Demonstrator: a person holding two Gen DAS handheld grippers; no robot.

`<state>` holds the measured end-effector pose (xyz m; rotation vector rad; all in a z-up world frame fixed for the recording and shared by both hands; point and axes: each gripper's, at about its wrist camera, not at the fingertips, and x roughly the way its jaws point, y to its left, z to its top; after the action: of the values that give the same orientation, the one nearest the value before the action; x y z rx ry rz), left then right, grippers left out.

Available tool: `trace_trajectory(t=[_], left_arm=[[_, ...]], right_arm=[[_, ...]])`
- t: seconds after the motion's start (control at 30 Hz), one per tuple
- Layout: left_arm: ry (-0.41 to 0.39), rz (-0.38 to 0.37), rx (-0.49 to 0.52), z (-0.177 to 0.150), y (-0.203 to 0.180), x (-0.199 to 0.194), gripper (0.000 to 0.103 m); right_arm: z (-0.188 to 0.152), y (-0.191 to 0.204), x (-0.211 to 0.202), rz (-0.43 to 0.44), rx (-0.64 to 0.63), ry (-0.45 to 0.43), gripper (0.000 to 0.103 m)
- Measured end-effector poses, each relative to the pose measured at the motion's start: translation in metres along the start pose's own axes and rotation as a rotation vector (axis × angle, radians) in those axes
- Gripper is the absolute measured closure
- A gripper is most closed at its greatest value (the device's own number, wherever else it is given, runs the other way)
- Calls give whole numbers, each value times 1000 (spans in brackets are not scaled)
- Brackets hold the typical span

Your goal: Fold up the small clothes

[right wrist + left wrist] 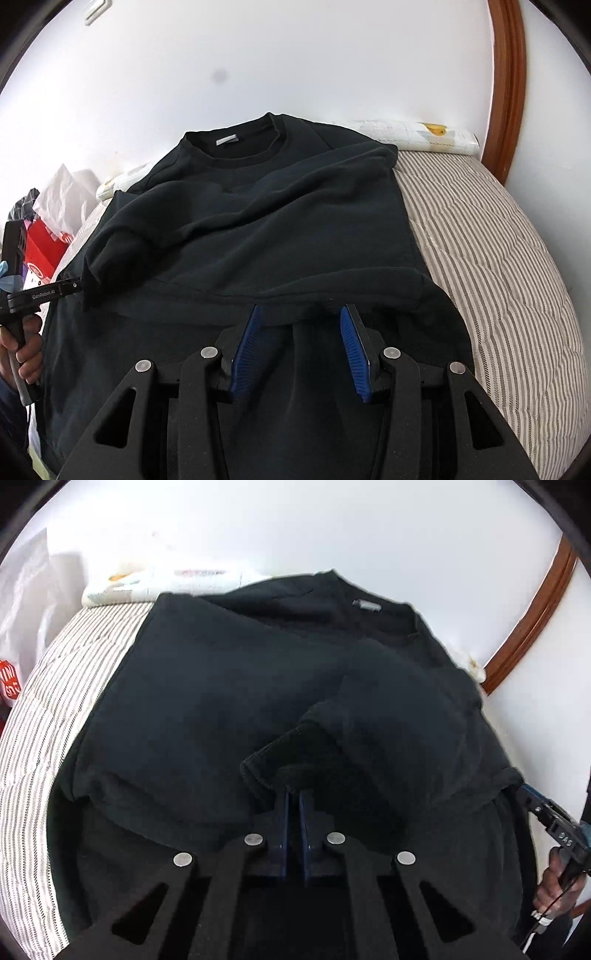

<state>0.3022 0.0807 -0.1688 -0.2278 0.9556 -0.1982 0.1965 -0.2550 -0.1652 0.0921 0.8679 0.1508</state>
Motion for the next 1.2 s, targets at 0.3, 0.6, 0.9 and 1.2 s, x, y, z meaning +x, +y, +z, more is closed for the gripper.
trace_trajectory(t=[0.3, 0.6, 0.9, 1.2], left_arm=[[-180, 167, 26, 30, 34, -61, 99], [-127, 170, -29, 23, 85, -39, 99], [-55, 183, -43, 11, 86, -22, 96], [-87, 104, -75, 7, 87, -33, 66]], right_arm=[[22, 6, -10, -35, -35, -67, 58], [37, -8, 11, -92, 8, -67, 58], [28, -26, 41, -159, 40, 29, 58], [24, 12, 25, -95, -77, 2, 52]])
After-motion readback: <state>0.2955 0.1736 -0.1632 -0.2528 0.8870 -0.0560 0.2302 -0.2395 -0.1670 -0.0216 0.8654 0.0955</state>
